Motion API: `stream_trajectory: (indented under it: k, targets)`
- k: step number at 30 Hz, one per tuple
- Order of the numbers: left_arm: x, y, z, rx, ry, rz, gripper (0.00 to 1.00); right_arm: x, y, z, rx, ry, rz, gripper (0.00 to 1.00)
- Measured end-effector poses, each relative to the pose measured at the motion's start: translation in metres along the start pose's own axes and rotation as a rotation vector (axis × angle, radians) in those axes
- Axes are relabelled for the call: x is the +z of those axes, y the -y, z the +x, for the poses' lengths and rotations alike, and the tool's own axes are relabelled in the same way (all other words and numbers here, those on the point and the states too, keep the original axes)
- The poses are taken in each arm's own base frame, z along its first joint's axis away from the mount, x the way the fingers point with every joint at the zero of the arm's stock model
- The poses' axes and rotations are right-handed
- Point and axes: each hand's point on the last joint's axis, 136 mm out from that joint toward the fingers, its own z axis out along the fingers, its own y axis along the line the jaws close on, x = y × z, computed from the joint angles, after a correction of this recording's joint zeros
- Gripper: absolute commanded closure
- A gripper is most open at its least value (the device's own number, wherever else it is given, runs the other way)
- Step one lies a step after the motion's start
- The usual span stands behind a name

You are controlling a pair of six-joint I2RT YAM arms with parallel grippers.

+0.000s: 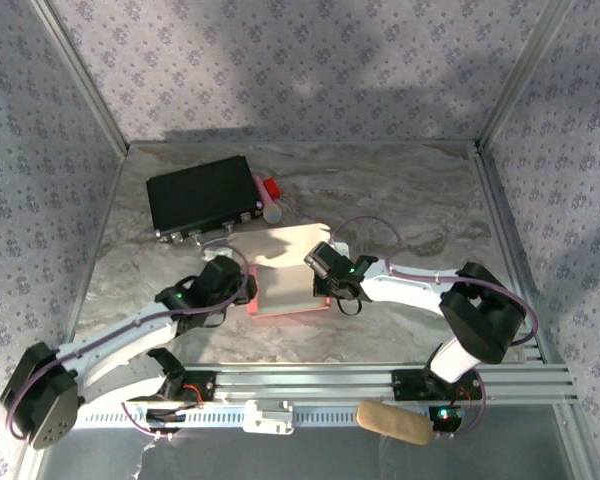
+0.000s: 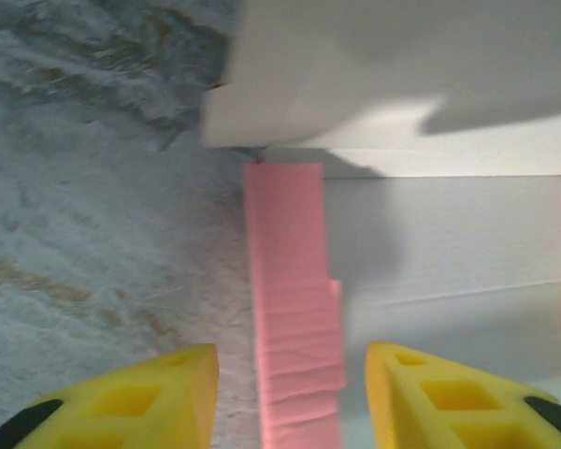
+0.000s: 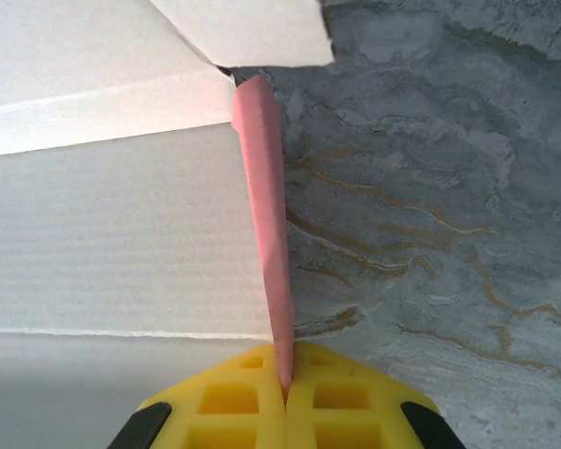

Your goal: Fold the paper box

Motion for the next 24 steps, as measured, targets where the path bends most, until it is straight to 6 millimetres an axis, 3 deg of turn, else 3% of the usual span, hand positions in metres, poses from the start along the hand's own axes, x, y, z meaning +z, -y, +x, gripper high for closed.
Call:
stream_trajectory:
  k: [2, 6, 10, 16, 24]
  targets:
    - [0.003, -0.013, 0.005, -0.053, -0.011, 0.02, 0.72, 0.002, -0.001, -0.002, 0.007, -0.007, -0.014, 1.0]
    - [0.013, -0.025, 0.01, -0.143, -0.029, 0.068, 0.72, 0.01, 0.001, -0.007, 0.024, -0.027, -0.049, 1.0]
    - [0.02, -0.012, 0.01, -0.17, -0.047, 0.146, 0.71, 0.023, 0.013, -0.005, 0.029, -0.07, -0.073, 1.0]
    - [0.028, 0.004, 0.001, -0.222, -0.033, 0.243, 0.71, 0.026, 0.015, -0.014, 0.047, -0.087, -0.168, 1.0]
    - [0.008, 0.022, -0.027, -0.297, 0.035, 0.355, 0.65, 0.023, 0.028, -0.019, 0.116, -0.129, -0.295, 1.0]
